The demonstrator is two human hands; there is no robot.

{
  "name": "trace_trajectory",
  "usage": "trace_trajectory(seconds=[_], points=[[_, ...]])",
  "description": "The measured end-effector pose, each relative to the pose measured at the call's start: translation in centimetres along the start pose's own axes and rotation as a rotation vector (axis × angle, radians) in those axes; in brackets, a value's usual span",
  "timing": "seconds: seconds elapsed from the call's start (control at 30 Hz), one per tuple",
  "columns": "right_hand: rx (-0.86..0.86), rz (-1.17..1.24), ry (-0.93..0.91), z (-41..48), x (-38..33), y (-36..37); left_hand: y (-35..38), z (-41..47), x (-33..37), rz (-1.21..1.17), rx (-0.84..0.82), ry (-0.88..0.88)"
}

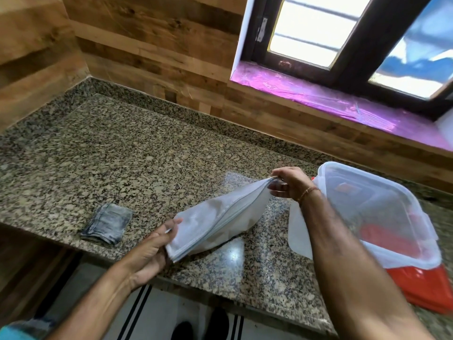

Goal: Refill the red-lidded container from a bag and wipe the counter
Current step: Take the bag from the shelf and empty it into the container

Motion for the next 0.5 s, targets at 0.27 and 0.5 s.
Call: trace_trajectory(seconds=[0.27, 0.5], points=[[-0.226, -1.022, 0.114, 0.5, -4.7, 0.0, 0.4, 1.8, 1.7, -0.028, 0.077, -0.192], [-0.360, -1.175, 0.431, 3.8, -3.6, 3.8, 1.1, 3.2, 0.9, 0.012, 0.063, -0.255]])
Point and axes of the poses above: each hand's wrist, its own z-axis towards the middle knuckle, its own y-axis out of the palm, x = y × z, the point moved 2 cm from there along z, towards the middle knuckle, and after that the axes turned 2 degrees about -z, right-handed, at the moved point
